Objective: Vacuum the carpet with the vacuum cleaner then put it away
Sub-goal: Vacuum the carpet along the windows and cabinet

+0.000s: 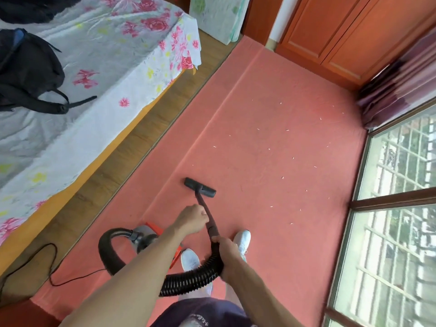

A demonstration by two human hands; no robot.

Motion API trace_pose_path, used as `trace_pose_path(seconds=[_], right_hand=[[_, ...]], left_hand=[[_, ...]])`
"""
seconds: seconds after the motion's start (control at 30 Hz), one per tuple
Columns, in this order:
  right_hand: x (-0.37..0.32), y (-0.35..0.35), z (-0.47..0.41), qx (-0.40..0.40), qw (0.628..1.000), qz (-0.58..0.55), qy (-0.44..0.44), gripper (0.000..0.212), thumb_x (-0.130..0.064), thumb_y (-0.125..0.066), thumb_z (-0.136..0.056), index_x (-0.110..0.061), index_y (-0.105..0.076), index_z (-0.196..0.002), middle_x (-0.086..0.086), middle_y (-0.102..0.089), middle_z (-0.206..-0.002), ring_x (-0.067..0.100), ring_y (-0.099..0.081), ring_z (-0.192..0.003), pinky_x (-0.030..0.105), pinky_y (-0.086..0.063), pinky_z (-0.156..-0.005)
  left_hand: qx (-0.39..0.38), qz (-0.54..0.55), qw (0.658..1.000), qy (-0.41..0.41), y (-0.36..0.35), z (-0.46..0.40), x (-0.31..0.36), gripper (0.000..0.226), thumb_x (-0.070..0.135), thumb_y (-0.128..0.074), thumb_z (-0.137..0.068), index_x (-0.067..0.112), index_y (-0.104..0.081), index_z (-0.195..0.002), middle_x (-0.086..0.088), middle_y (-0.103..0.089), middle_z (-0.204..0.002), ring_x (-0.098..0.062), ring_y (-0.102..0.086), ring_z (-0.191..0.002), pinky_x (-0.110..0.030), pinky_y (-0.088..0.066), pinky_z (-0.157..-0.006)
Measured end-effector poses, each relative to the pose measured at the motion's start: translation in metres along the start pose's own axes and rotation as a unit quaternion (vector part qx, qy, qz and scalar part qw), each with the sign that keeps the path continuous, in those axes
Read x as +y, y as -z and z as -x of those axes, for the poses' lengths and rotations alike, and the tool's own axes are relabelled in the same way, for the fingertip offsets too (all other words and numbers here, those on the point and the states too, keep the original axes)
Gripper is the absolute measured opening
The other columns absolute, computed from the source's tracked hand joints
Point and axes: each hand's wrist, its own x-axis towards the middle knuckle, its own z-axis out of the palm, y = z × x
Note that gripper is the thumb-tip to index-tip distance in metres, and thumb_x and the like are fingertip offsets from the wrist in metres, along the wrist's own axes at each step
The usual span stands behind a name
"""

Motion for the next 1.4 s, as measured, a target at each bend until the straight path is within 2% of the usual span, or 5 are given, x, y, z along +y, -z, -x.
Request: trace_pose_path(seconds=[0.27,0.67,0.9,1.23,1.4], right_hand=[[0.014,0.019,-0.009,0.029,0.97,-0.243,-0.011,0.009,-0.013,-0.052,-0.093,-0.005,-0.048,-0.095,0.017,-0.054,-0.077,0.028,-0.056,-0.05,0.044,-0.055,-0.06],[-0.016,0.18,-0.053,0.048,0.983,-0.175,-0.006,0.018,-0.024,-0.051,-0.098,-0.008,-0.042,-0.095,0.012,-0.056,-0.052,0.024,-0.056,-0.041,0.039,-0.053,-0.053],[0.033,0.162,-0.003,-0.043,0.974,-0.218,-0.044,0.02,-0.022,-0.053,-0.093,-0.006,-0.044,-0.098,0.012,-0.055,-0.067,0.028,-0.061,-0.051,0.047,-0.06,-0.075],[-0.02,0.192,-0.007,-0.025,0.975,-0.22,-0.019,0.021,-0.029,-0.051,-0.098,-0.009,-0.048,-0.092,0.011,-0.06,-0.072,0.026,-0.06,-0.056,0.032,-0.052,-0.05],[-0.021,0.242,-0.047,-0.007,0.992,-0.128,-0.019,0.02,-0.022,-0.045,-0.101,-0.005,-0.041,-0.091,0.009,-0.054,-0.051,0.023,-0.054,-0.039,0.03,-0.051,-0.043]], left_hand=[[-0.04,-0.044,0.998,0.008,-0.021,0.011,0.031,0.015,0.012,-0.053,-0.091,0.007,-0.068,-0.091,-0.012,-0.073,-0.085,-0.019,-0.065,-0.06,-0.028,-0.054,-0.055],[-0.007,-0.109,0.993,-0.039,-0.081,0.049,0.087,0.016,0.012,-0.052,-0.093,0.012,-0.067,-0.087,-0.004,-0.07,-0.076,-0.015,-0.062,-0.06,-0.025,-0.051,-0.062],[-0.024,-0.168,0.984,-0.047,-0.123,0.061,0.119,0.021,0.011,-0.048,-0.088,0.008,-0.068,-0.082,-0.009,-0.073,-0.079,-0.019,-0.062,-0.059,-0.025,-0.05,-0.059],[0.0,-0.186,0.978,-0.099,-0.145,0.069,0.148,0.017,0.016,-0.053,-0.088,0.018,-0.066,-0.079,0.006,-0.068,-0.07,-0.016,-0.064,-0.067,-0.031,-0.053,-0.073],[-0.002,-0.076,0.996,-0.053,-0.126,0.062,0.143,0.017,0.012,-0.052,-0.09,0.013,-0.068,-0.083,-0.002,-0.07,-0.074,-0.014,-0.063,-0.06,-0.024,-0.051,-0.056]])
